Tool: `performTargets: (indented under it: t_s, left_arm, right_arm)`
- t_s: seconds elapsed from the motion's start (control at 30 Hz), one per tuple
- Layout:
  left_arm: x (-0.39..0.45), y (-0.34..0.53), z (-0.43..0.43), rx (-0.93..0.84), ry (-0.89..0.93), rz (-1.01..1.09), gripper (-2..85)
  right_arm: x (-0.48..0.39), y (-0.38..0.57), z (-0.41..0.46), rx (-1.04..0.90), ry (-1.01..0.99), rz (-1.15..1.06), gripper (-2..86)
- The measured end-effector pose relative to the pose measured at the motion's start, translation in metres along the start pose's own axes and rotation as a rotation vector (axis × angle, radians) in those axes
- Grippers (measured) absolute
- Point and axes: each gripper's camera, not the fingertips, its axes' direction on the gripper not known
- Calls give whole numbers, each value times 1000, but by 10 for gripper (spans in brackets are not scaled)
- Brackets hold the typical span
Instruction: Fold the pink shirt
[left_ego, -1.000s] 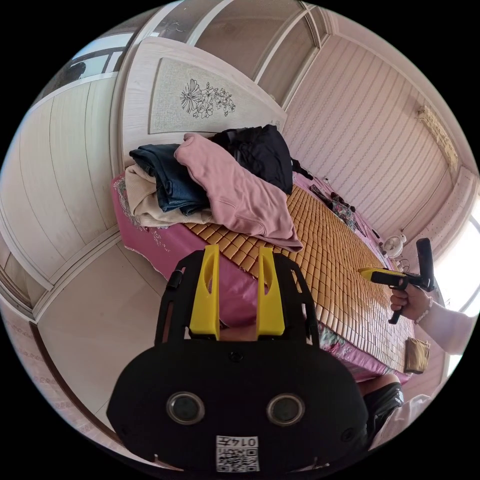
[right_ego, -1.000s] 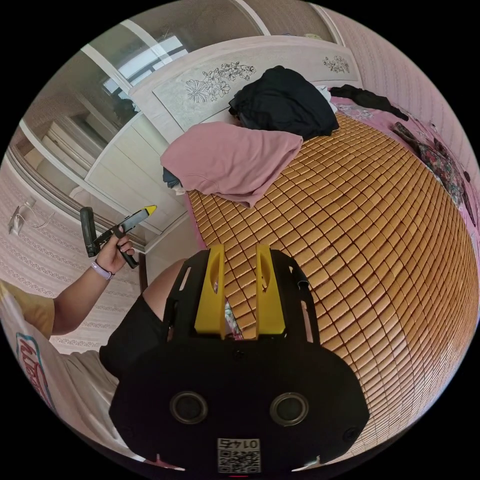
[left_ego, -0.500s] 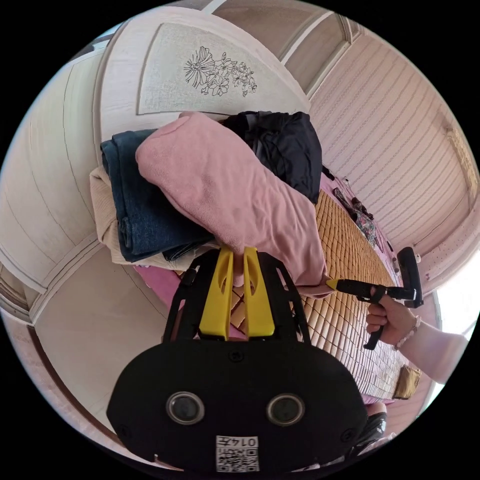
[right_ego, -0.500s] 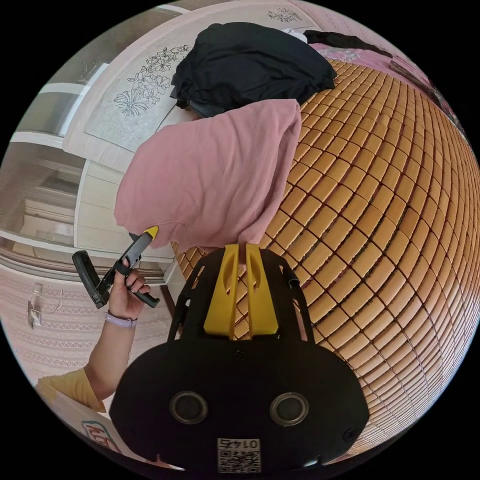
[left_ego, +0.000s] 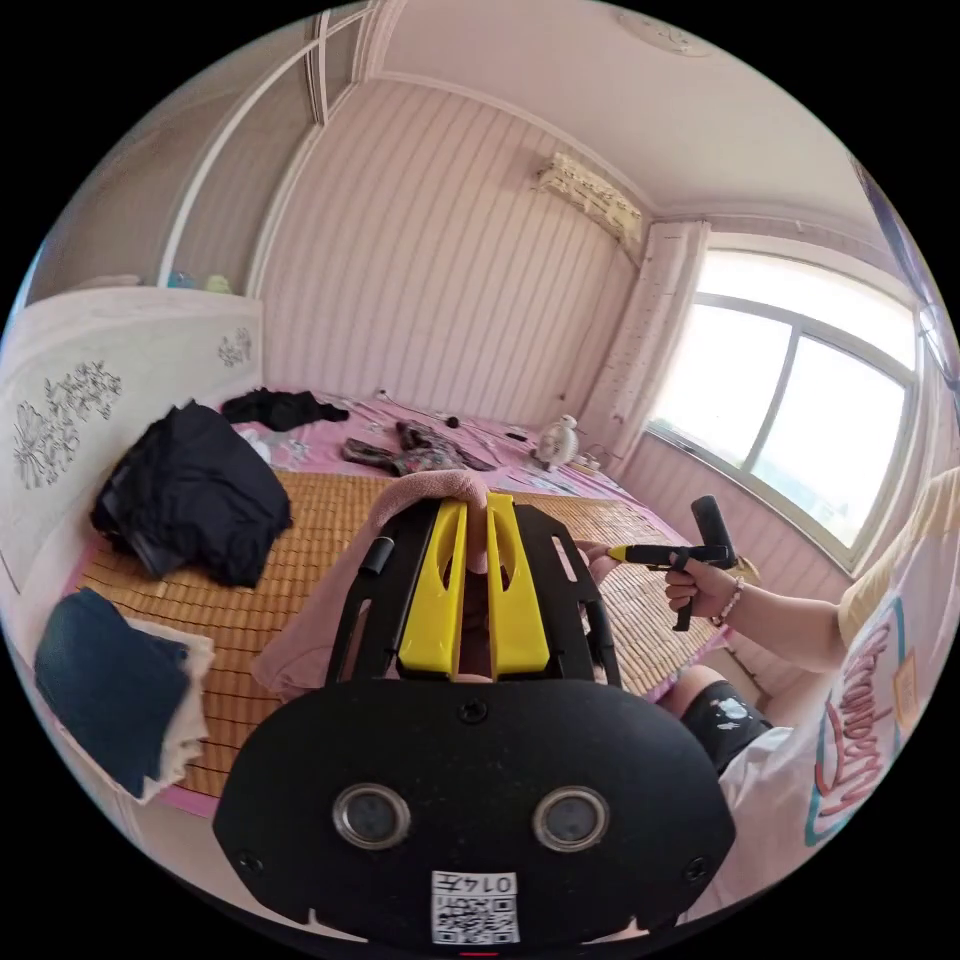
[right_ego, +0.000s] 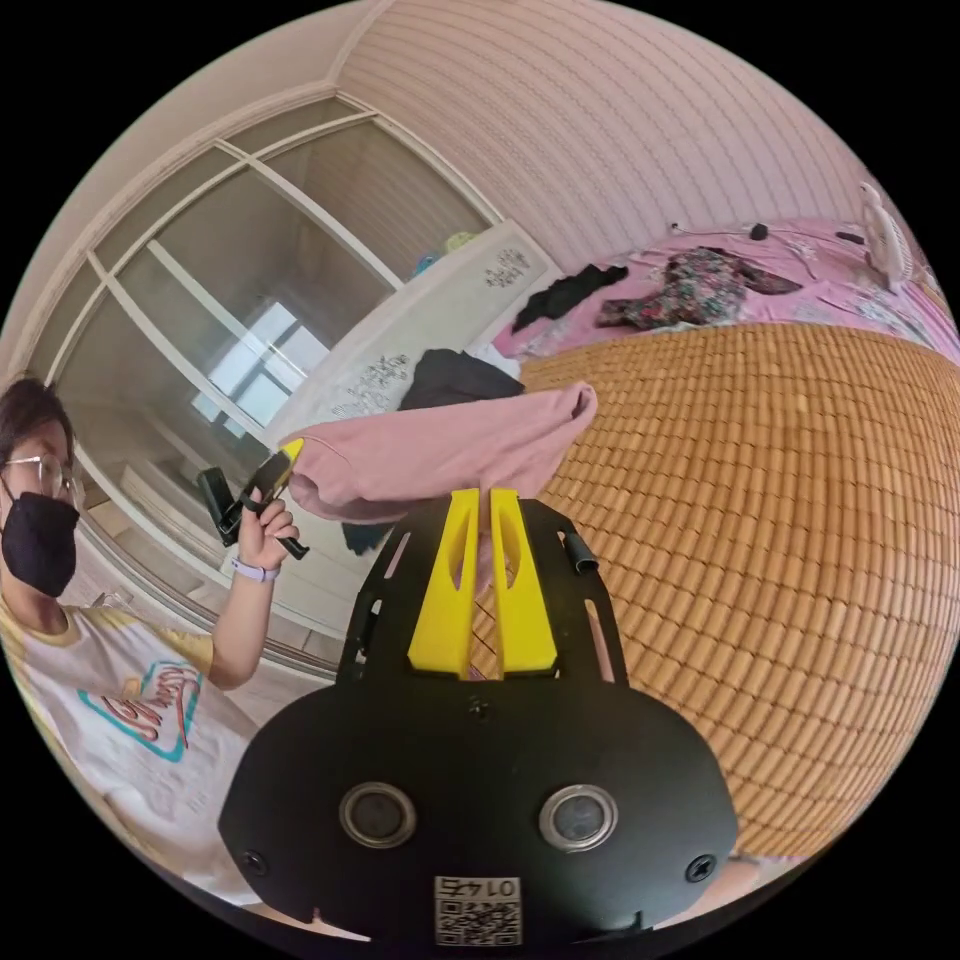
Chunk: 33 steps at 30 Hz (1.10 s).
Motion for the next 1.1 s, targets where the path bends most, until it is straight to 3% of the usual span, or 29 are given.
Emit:
performTargets:
  t_s: [0.07,0.13,0.23,0.43,0.53,0.6,0.7,0.87,0.97,1.1]
  left_arm:
    - [19,47,49,-120,41,-54,5]
    - [42,90,87,-232,98,-86,6]
    - [68,132,112,-323,144,-198,7]
    - [84,128,111,-357,77,-164,9]
    - [83,129,110,-379,38,-156,10]
    - [78,136,114,-413,28,-198,11]
    - [82,142,114,-414,3,-199,13]
    - [92,133,105,-333,11,-144,15]
    - [98,112,83,-231,3,-65,16]
    - [106,57,47,-15,24,87,18]
  right_arm:
    - [24,54,-20,-35,134,47,84]
    - [28,108,-40,45,95,120,118]
    - [13,145,-24,8,103,125,148]
    - [-33,123,58,-102,416,-142,172]
    - [-16,97,107,-179,639,-35,160]
    - [-2,91,122,-259,573,30,131]
    - [1,94,103,-227,503,78,83]
    - [9,114,29,-129,162,118,33]
    - [-7,117,-52,39,-25,89,30]
    - [-52,86,-154,257,-194,-132,25]
